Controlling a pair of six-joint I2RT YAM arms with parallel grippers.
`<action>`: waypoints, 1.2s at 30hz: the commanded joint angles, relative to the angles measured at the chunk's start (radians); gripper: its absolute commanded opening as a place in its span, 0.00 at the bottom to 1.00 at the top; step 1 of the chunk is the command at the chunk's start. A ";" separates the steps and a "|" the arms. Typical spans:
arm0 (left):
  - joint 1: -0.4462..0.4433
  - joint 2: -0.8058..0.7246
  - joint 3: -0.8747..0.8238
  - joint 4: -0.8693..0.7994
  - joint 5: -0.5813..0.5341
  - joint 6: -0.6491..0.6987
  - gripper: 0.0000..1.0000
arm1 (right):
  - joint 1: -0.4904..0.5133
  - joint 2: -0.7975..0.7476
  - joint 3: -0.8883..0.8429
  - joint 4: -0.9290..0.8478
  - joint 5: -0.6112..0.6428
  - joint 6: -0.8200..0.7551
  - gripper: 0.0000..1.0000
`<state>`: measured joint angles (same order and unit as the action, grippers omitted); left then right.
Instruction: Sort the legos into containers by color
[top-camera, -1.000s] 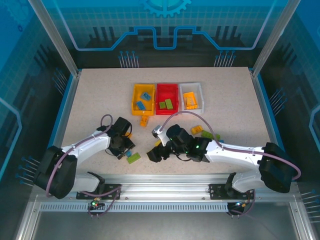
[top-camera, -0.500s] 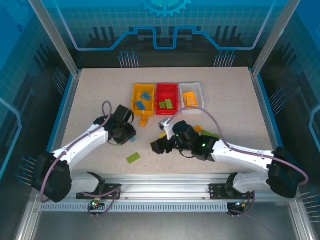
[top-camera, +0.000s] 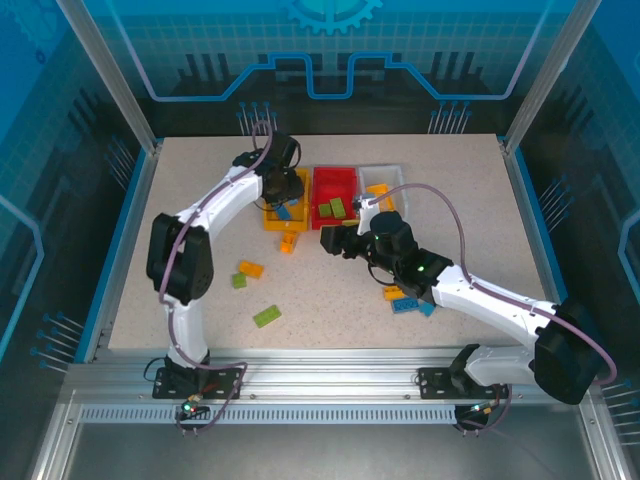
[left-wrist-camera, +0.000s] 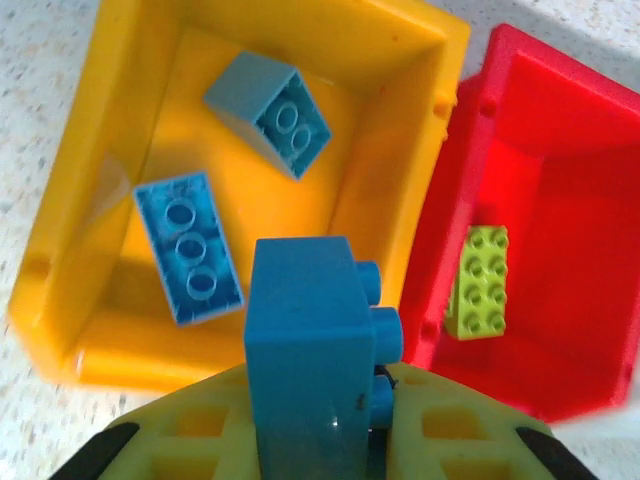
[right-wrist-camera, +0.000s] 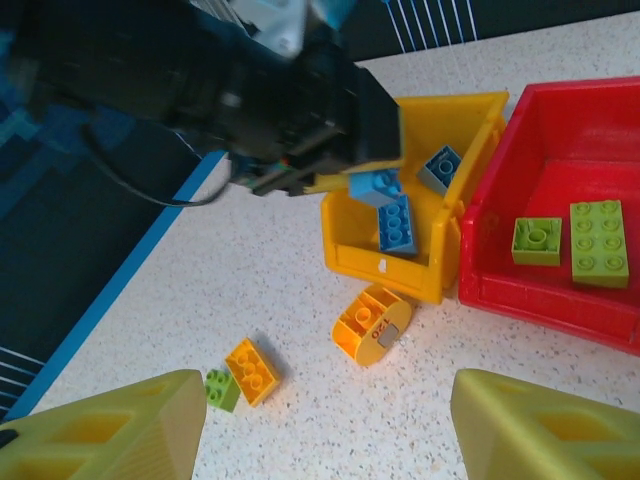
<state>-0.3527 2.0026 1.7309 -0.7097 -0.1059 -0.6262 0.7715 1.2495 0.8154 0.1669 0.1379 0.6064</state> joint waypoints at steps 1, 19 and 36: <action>0.017 0.078 0.087 -0.039 -0.012 0.099 0.20 | -0.013 0.007 0.021 0.016 -0.013 0.022 0.67; 0.047 0.003 -0.005 0.018 0.029 0.111 0.52 | 0.015 0.059 0.041 -0.108 -0.053 -0.090 0.68; 0.027 -0.976 -0.785 0.221 0.096 0.040 0.64 | 0.163 0.735 0.691 -0.627 0.194 0.302 0.85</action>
<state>-0.3206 1.1454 1.0489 -0.5575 -0.0841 -0.6029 0.9306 1.9064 1.4086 -0.3180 0.2714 0.7658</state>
